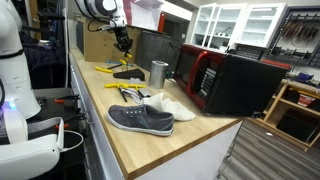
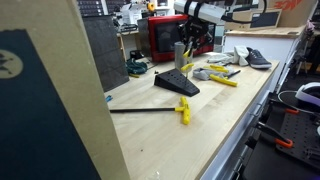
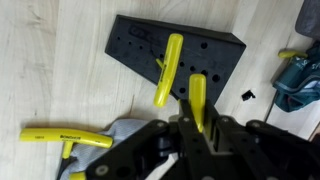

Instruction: Put one wrench in the silver container then place the wrench on the black stand.

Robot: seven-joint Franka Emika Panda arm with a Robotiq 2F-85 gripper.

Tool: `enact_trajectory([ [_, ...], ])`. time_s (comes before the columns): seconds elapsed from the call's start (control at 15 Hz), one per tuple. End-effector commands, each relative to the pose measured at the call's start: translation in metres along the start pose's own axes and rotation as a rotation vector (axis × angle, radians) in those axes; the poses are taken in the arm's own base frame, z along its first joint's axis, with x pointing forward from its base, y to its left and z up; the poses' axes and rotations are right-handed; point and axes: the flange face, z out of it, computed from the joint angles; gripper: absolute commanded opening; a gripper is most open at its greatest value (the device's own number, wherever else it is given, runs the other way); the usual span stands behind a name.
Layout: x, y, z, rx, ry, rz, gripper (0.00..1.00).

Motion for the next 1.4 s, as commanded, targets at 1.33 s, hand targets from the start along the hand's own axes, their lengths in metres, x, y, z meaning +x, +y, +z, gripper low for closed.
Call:
enact_trajectory([
  [1.33,-0.018,-0.002,0.005,0.029,-0.045,0.066,0.04],
])
